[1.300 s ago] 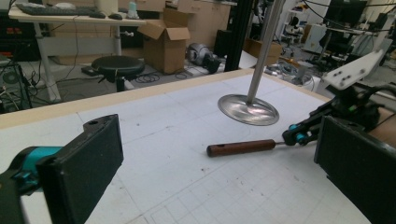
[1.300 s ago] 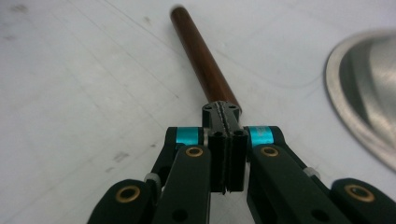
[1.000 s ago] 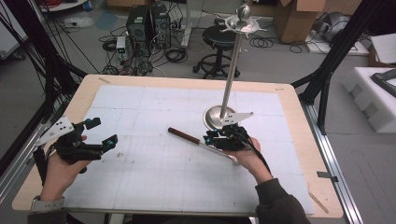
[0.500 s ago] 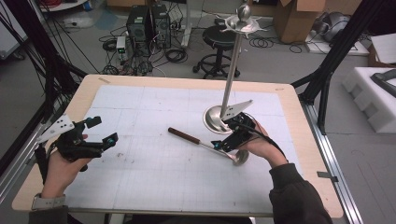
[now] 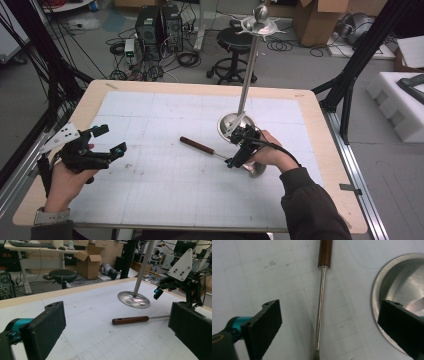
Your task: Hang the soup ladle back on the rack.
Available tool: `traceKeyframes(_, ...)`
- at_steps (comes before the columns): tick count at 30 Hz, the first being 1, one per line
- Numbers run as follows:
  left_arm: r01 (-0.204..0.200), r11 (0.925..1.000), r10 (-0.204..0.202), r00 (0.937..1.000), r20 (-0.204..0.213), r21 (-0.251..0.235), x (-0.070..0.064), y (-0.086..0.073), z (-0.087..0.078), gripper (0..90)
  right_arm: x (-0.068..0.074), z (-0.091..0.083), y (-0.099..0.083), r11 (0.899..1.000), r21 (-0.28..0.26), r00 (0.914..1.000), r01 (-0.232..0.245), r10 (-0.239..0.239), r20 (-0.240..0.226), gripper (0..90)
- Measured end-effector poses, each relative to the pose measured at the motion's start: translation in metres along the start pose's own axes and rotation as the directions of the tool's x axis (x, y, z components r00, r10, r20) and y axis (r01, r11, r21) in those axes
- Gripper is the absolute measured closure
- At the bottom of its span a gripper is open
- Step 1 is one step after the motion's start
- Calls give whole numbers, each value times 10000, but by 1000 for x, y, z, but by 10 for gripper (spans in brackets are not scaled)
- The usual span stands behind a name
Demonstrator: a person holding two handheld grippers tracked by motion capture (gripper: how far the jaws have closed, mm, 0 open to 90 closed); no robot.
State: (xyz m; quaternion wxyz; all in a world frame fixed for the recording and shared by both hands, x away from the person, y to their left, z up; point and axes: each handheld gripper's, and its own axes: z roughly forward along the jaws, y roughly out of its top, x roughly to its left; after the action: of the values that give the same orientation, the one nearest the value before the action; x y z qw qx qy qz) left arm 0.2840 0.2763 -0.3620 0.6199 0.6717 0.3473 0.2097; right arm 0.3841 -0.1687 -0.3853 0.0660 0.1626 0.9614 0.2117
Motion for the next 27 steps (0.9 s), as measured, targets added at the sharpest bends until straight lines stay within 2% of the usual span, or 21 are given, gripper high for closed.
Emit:
traceKeyframes(2,-32,10000,32,10000,13,36,0,0,0,18,0,3,1,9998,187,10000,36,-35,-44,63)
traceKeyframes(3,-34,10000,34,10000,39,25,-1,0,0,18,0,8,1,9977,640,9998,222,-221,-26,155)
traceKeyframes(4,-35,10000,35,10000,45,22,-1,0,0,18,0,8,1,9977,640,9998,222,-221,-26,155)
traceKeyframes(5,-46,10000,46,10000,28,36,-1,0,0,18,0,10,2,9960,855,9997,242,-239,-39,178)
traceKeyframes(6,-21,10000,21,10000,1,9,0,0,0,18,-1,14,3,9930,1127,9994,340,-347,38,238)
traceKeyframes(7,-21,10000,21,10000,1,9,0,0,0,18,-1,14,3,9930,1127,9994,340,-347,38,238)
traceKeyframes(8,-28,10000,28,10000,10,6,0,0,-1,18,-1,17,4,9902,1372,9996,273,-269,-45,308)
traceKeyframes(10,-31,10000,31,10000,6,4,0,0,-1,18,-1,18,5,9890,1443,9995,328,-321,-74,330)
traceKeyframes(11,-45,10000,45,10000,11,8,0,0,-1,18,-2,21,6,9860,1632,9994,337,-322,-116,405)
traceKeyframes(14,-6,10000,6,10000,-28,-18,0,0,-3,18,-1,24,10,9796,1949,9988,486,-455,-207,490)
traceKeyframes(16,15,10000,-15,10000,-40,-43,0,0,-3,18,0,25,11,9787,2000,9989,458,-421,-223,510)
traceKeyframes(19,6,10000,-7,10000,-59,-35,1,-1,-4,18,2,27,16,9714,2292,9981,615,-588,-187,622)
traceKeyframes(21,19,10000,-19,10000,-68,-43,2,-1,-5,18,2,28,16,9662,2560,9992,302,-220,-346,654)
traceKeyframes(22,28,10000,-28,10000,-74,-43,2,-1,-5,18,3,28,16,9601,2796,9994,16,80,-333,662)
traceKeyframes(23,40,10000,-40,10000,-69,-46,2,-1,-5,18,3,29,15,9577,2877,9994,-14,115,-336,671)
traceKeyframes(24,43,10000,-43,10000,-74,-48,2,-1,-5,18,3,29,14,9502,3114,9995,-74,171,-283,688)
traceKeyframes(25,43,10000,-43,10000,-71,-35,2,-1,-5,18,1,30,13,9529,3030,9995,134,-37,-325,699)
traceKeyframes(26,26,10000,-26,10000,-78,-8,1,-1,-5,18,1,30,13,9532,3021,9988,-136,272,-409,716)
traceKeyframes(27,41,10000,-41,10000,-70,-11,1,-1,-4,18,1,30,13,9512,3085,9989,-61,203,-428,744)
